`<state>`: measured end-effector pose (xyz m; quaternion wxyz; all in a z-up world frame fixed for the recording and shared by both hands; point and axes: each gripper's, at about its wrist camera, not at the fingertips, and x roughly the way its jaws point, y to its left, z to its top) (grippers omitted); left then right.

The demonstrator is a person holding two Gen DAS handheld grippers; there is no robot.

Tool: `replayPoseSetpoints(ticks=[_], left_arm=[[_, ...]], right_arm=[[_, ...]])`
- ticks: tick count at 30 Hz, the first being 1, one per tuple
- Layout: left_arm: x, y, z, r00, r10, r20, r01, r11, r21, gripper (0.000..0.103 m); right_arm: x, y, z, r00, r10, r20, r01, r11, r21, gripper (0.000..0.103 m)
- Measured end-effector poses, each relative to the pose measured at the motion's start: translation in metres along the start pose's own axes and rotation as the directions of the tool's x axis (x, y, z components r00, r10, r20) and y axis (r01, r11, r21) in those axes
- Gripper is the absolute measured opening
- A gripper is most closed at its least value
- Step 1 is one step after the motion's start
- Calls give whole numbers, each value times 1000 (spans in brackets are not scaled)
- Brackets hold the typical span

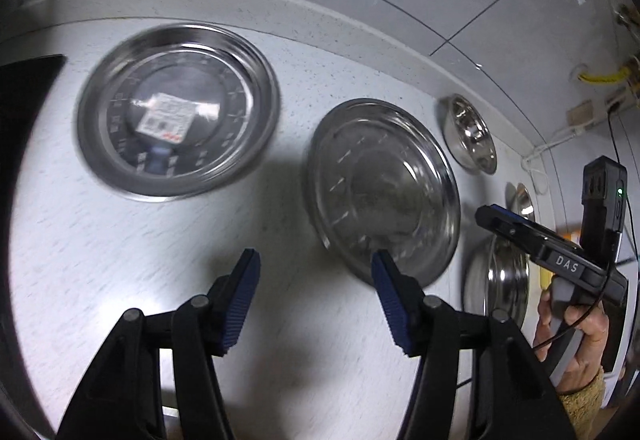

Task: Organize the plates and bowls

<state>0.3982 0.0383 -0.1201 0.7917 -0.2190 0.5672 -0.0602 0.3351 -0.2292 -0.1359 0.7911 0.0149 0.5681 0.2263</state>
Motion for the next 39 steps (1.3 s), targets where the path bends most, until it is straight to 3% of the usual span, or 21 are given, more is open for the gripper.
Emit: replayPoseSetpoints(ticks=[11,15,18,20,22,29,39], left_arm=[[49,-3,18,999,34,-25,-35,998,-52,54],[53,-4,23,1000,29,-7,-30,998,-60,52],[56,-5,26,1000,28,-13,-28,998,-52,35],[58,-4,27,999,28,-23,-29,998,-48,19],[61,-5,28,999,27,-36,-29,998,-50,12],[54,-2,24,999,27,-24,-28,998,-50,8],[-4,-2,-2,999,3,34,-1,999,-47,8]], right_arm=[[49,-16,31,995,-16,-96,16,1000,-1,61],[57,-21,33,993,-10,-115,10,1000,1,44],[62,-21,33,992,-20,-125,19,1000,-13,23],[64,-21,33,992,-34,-122,31,999,-25,17],[65,-20,31,992,-45,-114,41,998,-38,10],[62,-12,31,994,-74,-85,67,994,-82,10],[21,12,22,999,-49,-15,47,994,-101,10]])
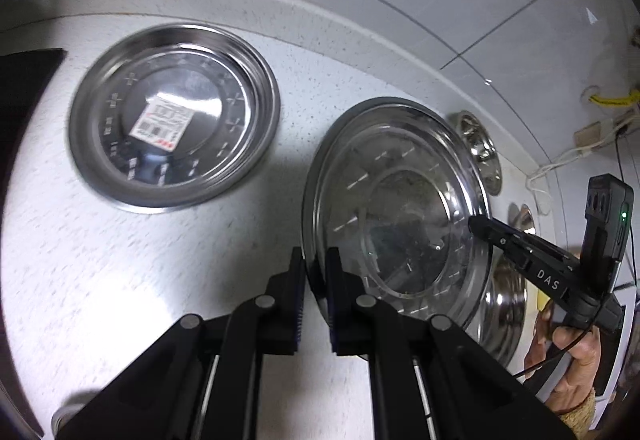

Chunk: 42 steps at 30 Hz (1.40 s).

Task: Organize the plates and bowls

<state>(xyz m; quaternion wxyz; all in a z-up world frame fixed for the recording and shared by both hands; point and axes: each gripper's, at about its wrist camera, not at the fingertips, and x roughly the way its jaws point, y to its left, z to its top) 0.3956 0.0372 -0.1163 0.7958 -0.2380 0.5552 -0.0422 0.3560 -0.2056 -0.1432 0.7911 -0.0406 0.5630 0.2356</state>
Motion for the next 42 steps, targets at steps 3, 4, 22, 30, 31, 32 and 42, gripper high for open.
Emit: replayPoseSetpoints(ticks=[3,4,22,30,31,32,42], left_arm=[[-22,4,-15,1000,-3,10,3,1000,11,8],[-32,7,-21,1000,-9,15,8,1000,15,8],[-169,133,-158,1000,3,5,-4,998,61,9],[-144,180,-195,995,43,-86,-39,998,48,9],[-141,184,-198,995,47,-92,-44,998,44,9],[-139,186,-198,994,48,-93,-44,998,44,9],[-129,190,-197,993,81,-80,-76,995,68,10]], right_arm=[[-20,13,-12,1000,-1,22,2,1000,-9,10],[-25,16,-17,1000,2,29,-2,1000,-9,10],[-74,166,-143,995,87,49,-85,996,-38,10],[-29,194,-193,993,115,-40,-114,993,36,10],[-24,194,-197,993,111,-50,-109,993,44,10],[-19,197,-201,993,107,-59,-104,993,49,10],[-12,207,-209,994,82,-67,-78,995,58,10]])
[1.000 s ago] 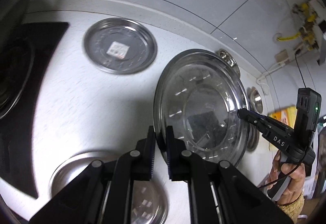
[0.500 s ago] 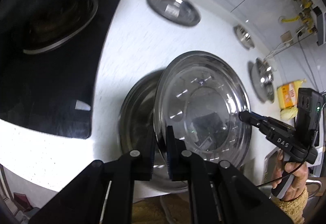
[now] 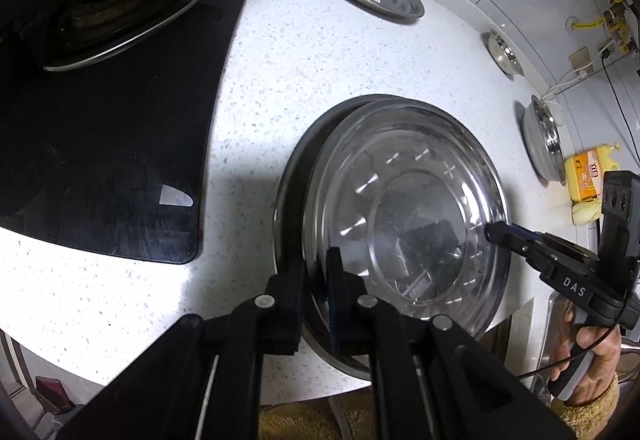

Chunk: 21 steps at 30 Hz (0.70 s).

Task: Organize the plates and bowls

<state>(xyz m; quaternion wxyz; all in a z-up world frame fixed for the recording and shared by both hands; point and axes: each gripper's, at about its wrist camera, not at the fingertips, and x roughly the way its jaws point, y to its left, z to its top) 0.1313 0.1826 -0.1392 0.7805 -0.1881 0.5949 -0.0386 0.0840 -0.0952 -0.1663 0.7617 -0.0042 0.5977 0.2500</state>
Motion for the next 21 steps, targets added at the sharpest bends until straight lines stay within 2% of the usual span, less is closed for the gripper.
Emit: replayPoseSetpoints(ticks=[4,9,13,15,18,19,21], left_arm=[[0,-3,-1,1000,13,5,-13,1000,28,12],[-8,-10,1,999,17,43,-20,997,69,25],[-20,-12,3,995,50,88,-57,995,86,29],[-28,-11,4,993,36,109,-44,996,73,30],[-46,-8,9,984,25,178,-35,998,57,38],[-49,-8,12,982,23,189,-36,997,66,44],[-52,-8,18,982,-13,190,-1,997,77,45]], right_arm=[[0,1,-1,1000,5,0,-5,1000,6,11],[-2,4,0,1000,-9,12,9,1000,-8,13],[-8,0,0,999,-29,19,29,999,-21,33],[-11,-3,0,999,-41,28,41,999,-30,36],[-22,-10,-2,998,-28,58,29,999,-26,38],[-27,-12,-2,997,-13,73,15,1000,-19,41],[-37,-18,-2,994,-5,112,5,1000,-2,50]])
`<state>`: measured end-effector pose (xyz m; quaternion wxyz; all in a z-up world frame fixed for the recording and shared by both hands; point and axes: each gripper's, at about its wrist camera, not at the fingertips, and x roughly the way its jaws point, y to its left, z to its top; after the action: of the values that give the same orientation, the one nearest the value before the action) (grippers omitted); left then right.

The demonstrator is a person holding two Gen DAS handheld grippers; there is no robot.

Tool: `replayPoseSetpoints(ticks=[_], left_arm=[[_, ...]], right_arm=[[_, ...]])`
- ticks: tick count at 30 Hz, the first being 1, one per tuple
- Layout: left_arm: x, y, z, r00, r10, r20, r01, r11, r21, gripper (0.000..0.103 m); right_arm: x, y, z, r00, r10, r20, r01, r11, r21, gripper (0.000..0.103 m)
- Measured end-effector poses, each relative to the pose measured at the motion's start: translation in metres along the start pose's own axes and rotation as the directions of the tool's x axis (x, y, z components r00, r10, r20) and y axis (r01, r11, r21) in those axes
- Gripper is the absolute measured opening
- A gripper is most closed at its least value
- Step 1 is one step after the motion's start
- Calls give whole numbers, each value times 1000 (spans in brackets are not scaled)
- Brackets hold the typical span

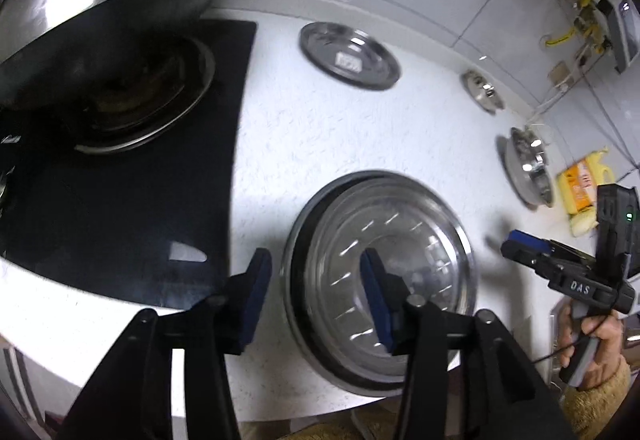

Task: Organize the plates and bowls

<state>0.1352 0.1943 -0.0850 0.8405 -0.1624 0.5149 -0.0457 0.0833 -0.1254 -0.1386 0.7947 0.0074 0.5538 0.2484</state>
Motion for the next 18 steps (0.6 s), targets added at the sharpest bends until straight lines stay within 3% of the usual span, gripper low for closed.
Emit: replayPoseSetpoints(ticks=[3,11,18], left_arm=[[5,1,12,998,-54,-28,53,998,-25,45],[33,-10,57,997,39,-60,-41,998,-40,45],[82,-25,126,993,94,-66,-95,995,-10,45]], right_arm=[[-12,-12,5,998,24,55,-26,999,36,57],[-12,-43,40,991,80,104,-92,990,109,60],[4,-55,95,986,115,117,-124,989,80,73]])
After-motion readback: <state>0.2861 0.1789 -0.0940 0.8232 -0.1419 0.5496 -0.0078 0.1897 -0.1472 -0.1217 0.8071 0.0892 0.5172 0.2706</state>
